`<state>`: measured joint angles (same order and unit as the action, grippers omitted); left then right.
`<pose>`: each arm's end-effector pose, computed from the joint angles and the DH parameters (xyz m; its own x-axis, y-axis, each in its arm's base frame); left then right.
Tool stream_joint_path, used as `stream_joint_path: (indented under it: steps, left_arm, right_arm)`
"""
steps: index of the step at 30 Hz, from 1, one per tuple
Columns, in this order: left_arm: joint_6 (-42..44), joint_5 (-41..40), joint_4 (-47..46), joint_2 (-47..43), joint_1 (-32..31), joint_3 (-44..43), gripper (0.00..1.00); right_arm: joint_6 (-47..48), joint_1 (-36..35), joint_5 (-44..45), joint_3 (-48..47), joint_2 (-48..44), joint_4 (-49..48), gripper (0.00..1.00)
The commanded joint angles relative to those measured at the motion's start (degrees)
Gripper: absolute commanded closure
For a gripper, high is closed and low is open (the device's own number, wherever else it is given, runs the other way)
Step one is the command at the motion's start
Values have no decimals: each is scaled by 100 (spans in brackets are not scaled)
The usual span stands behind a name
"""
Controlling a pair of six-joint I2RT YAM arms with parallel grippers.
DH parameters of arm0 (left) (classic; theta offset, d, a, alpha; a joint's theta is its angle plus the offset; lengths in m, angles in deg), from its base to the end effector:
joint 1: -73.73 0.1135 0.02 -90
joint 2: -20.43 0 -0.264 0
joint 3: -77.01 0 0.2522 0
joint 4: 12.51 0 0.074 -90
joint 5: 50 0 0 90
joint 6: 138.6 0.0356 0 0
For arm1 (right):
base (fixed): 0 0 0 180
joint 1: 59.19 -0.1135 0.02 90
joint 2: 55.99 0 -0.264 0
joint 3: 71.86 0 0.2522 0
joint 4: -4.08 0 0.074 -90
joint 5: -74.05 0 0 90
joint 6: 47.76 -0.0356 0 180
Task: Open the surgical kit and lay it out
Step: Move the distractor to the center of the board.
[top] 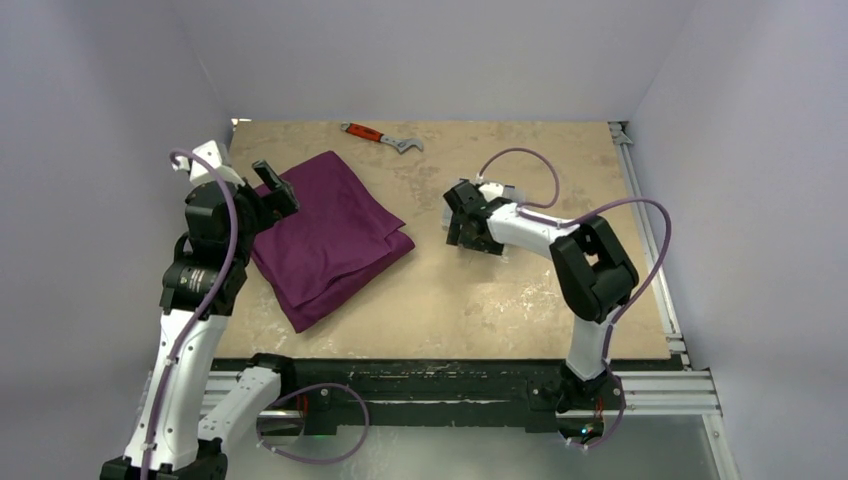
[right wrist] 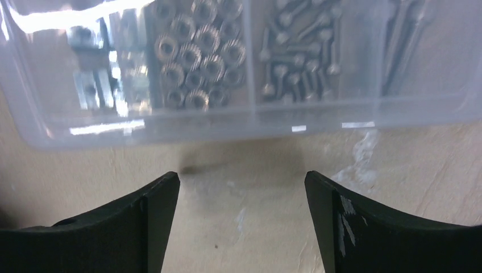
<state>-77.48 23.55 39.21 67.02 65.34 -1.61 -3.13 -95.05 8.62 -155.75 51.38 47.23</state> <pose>0.1540 -0.0125 0.4026 -0.2321 -0.4340 -0.8705 -0.2694 0.8886 -0.3712 0.3104 0.2061 0.1673 -0.8067 0.2155 -0.5503 0.2491 0.9684 0.0141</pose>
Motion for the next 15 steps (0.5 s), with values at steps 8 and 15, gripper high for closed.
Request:
stream_joint_path:
  steps: [8,15]
  left_arm:
    - [219,-597,-1523,862,-14,-51,2]
    - [406,-696,-1890,1400,-14,-221,2]
  right_arm:
    - [1276,618,65,-722,577,-998,6]
    - [1397,999,125,-1341,1171,-1424,5]
